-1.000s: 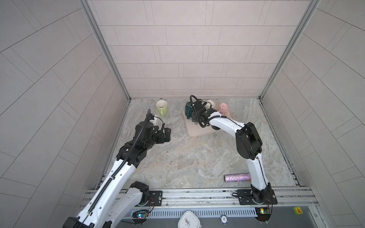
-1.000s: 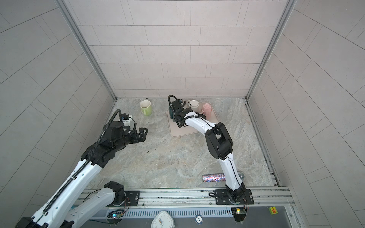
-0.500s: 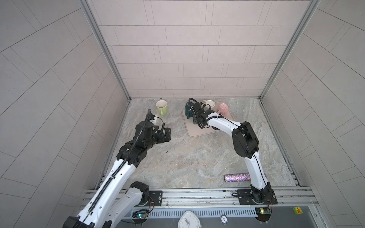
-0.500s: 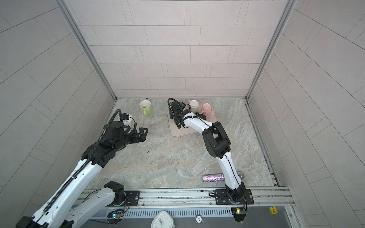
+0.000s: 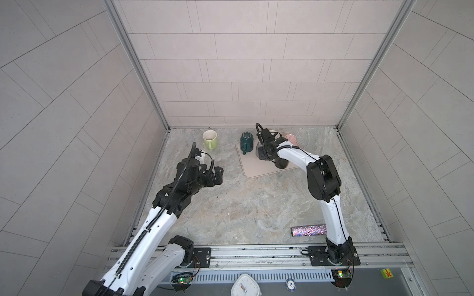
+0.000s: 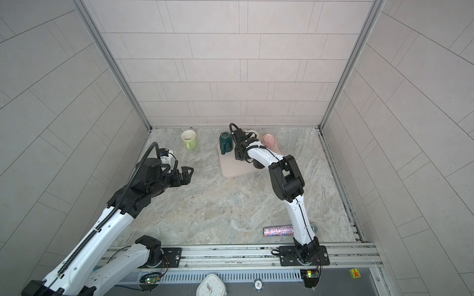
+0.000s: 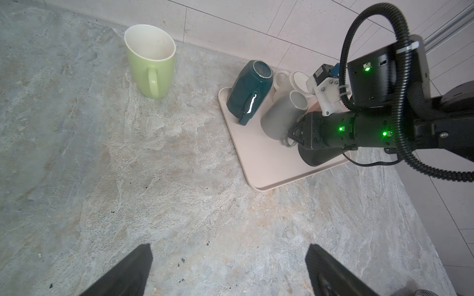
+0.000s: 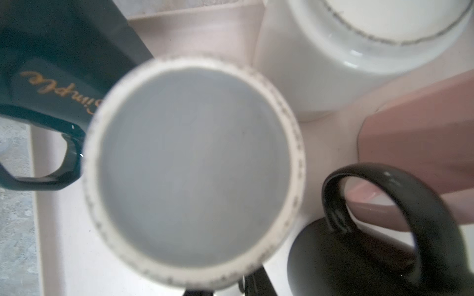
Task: Turn the mug right side up
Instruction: Move the mug to the tray.
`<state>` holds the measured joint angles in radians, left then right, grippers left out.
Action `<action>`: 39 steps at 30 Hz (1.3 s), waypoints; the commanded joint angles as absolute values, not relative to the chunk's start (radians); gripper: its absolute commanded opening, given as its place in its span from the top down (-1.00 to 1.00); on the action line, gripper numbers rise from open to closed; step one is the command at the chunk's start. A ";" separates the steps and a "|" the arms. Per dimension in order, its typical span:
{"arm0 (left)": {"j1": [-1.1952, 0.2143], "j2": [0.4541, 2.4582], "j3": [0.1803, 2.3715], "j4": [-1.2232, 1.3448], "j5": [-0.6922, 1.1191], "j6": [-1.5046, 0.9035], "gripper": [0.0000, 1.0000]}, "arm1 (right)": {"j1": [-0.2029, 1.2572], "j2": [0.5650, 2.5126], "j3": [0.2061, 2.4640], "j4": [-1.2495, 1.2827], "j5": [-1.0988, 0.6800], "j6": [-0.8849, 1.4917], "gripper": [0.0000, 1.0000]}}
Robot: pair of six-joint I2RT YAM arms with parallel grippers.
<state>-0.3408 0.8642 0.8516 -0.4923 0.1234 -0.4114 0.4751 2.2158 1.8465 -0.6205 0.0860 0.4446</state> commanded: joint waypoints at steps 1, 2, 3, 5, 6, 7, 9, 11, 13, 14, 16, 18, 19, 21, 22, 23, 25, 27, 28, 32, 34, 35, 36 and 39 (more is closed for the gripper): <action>-0.347 0.854 0.850 -0.485 0.126 -0.410 -1.00 | 0.468 2.206 1.907 -0.706 0.051 0.401 0.70; -0.347 0.854 0.851 -0.485 0.125 -0.409 -1.00 | 0.466 2.210 1.921 -0.728 0.052 0.401 0.74; -0.347 0.854 0.850 -0.485 0.125 -0.409 -1.00 | 0.464 2.215 1.931 -0.746 0.054 0.396 0.77; -0.346 0.854 0.851 -0.486 0.124 -0.410 -1.00 | 0.465 2.218 1.941 -0.766 0.062 0.386 0.77; -0.347 0.855 0.851 -0.486 0.125 -0.409 -1.00 | 0.465 2.218 1.942 -0.774 0.066 0.382 0.78; -0.347 0.856 0.851 -0.485 0.124 -0.410 -1.00 | 0.465 2.220 1.943 -0.781 0.067 0.379 0.78; -0.347 0.854 0.850 -0.486 0.124 -0.410 -1.00 | 0.465 2.218 1.946 -0.801 0.064 0.379 0.78; -0.347 0.852 0.850 -0.485 0.125 -0.410 -1.00 | 0.466 2.214 1.946 -0.821 0.057 0.385 0.78; -0.347 0.849 0.851 -0.485 0.124 -0.411 -1.00 | 0.472 2.204 1.923 -0.826 0.062 0.385 0.79; -0.347 0.850 0.850 -0.486 0.123 -0.411 -1.00 | 0.475 2.195 1.906 -0.823 0.068 0.385 0.79; -0.347 0.847 0.848 -0.486 0.123 -0.411 -1.00 | 0.484 2.171 1.857 -0.810 0.071 0.383 0.80; -0.347 0.844 0.847 -0.485 0.124 -0.413 -1.00 | 0.490 2.141 1.802 -0.789 0.071 0.388 0.80; -0.347 0.843 0.846 -0.487 0.125 -0.413 -1.00 | 0.492 2.125 1.767 -0.776 0.074 0.393 0.80; -0.347 0.842 0.846 -0.484 0.125 -0.414 -1.00 | 0.497 2.094 1.711 -0.754 0.081 0.408 0.80; -0.347 0.841 0.846 -0.485 0.127 -0.415 -1.00 | 0.499 2.080 1.681 -0.746 0.089 0.413 0.79; -0.347 0.840 0.844 -0.484 0.127 -0.416 -1.00 | 0.501 2.069 1.662 -0.740 0.097 0.418 0.77; -0.348 0.838 0.844 -0.485 0.127 -0.416 -1.00 | 0.503 2.054 1.624 -0.726 0.102 0.426 0.63; -0.348 0.837 0.844 -0.485 0.127 -0.417 -1.00 | 0.503 2.046 1.605 -0.714 0.103 0.431 0.50; -0.348 0.837 0.842 -0.484 0.127 -0.417 -1.00 | 0.503 2.046 1.607 -0.715 0.103 0.431 0.46; -0.349 0.835 0.841 -0.485 0.127 -0.417 -1.00 | 0.503 2.048 1.636 -0.736 0.117 0.425 0.39; -0.348 0.836 0.842 -0.485 0.125 -0.417 -1.00 | 0.500 2.047 1.650 -0.745 0.132 0.426 0.36; -0.348 0.835 0.842 -0.484 0.125 -0.419 -1.00 | 0.501 2.047 1.658 -0.748 0.141 0.426 0.36; -0.348 0.837 0.841 -0.484 0.125 -0.419 -1.00 | 0.502 2.046 1.666 -0.751 0.146 0.425 0.34; -0.349 0.836 0.840 -0.483 0.126 -0.420 -1.00 | 0.500 2.049 1.697 -0.768 0.152 0.420 0.34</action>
<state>-0.3412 0.8505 0.8486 -0.4911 0.1272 -0.4129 0.4992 2.0670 1.6650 -0.7296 0.1150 0.4187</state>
